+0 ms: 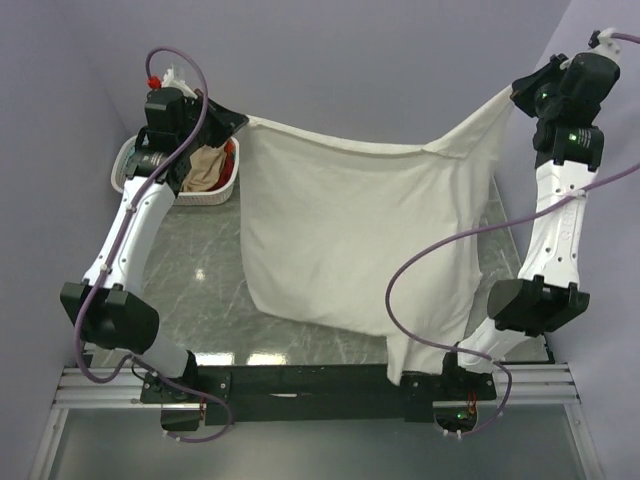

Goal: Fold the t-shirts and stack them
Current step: Flatten the tshirt out

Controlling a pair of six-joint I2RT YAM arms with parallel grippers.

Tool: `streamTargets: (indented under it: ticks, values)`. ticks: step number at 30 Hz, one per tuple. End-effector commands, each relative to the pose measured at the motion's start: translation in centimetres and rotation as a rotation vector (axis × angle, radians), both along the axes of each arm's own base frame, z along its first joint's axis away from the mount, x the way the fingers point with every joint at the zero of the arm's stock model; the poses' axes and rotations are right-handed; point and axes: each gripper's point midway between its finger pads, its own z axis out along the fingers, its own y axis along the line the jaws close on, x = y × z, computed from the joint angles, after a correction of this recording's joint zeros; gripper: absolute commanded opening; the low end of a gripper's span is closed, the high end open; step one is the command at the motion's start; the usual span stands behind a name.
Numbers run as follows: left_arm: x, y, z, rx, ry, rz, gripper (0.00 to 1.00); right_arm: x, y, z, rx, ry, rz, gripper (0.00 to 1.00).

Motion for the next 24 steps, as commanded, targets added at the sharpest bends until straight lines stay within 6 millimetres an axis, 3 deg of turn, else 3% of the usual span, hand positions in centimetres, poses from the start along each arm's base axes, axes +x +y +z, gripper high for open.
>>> streamTargets:
  ticks: [1,3,7,11,12,13,14,15,16,18,19,24]
  values:
    - [-0.1,-0.2,7.5,-0.028,-0.198,-0.014,0.0,-3.7,1.2,11.4,-0.058,-0.296,0.017,0.0]
    - [-0.1,-0.2,9.3,-0.036,-0.24,-0.02,0.0,-3.4,1.2,12.3,-0.057,-0.32,0.018,0.0]
    - [-1.0,-0.4,12.0,-0.049,-0.326,-0.039,0.0,-5.5,1.8,15.3,-0.059,-0.413,0.02,0.0]
    - [-3.5,0.0,14.0,-0.078,-0.404,-0.037,0.0,-10.2,2.6,19.1,-0.099,-0.53,-0.001,0.0]
    - [-5.1,0.3,15.3,-0.089,-0.44,-0.033,0.0,-11.0,2.6,19.4,-0.106,-0.543,-0.017,0.0]
    - [-5.5,0.4,15.0,-0.091,-0.444,-0.032,0.0,-12.0,2.7,20.0,-0.121,-0.562,-0.027,0.0]
    - [-6.3,0.5,15.4,-0.096,-0.457,-0.029,0.0,-14.3,3.2,21.5,-0.138,-0.614,-0.034,0.0]
    - [-8.0,0.9,16.5,-0.1,-0.49,-0.025,0.0,-15.0,3.0,21.6,-0.142,-0.623,-0.052,0.0]
    - [-8.4,1.1,16.3,-0.1,-0.488,-0.017,0.0,-17.4,3.5,23.0,-0.168,-0.676,-0.064,0.0]
    - [-11.1,1.7,17.7,-0.103,-0.533,-0.005,0.0,-19.3,3.4,23.9,-0.192,-0.712,-0.097,0.0]
    - [-11.6,2.0,17.5,-0.103,-0.533,0.011,0.0,-21.2,3.8,24.9,-0.205,-0.753,-0.107,0.0]
    - [-16.3,4.1,18.5,-0.113,-0.559,0.089,0.0,-25.8,4.4,27.6,-0.247,-0.85,-0.146,0.0]
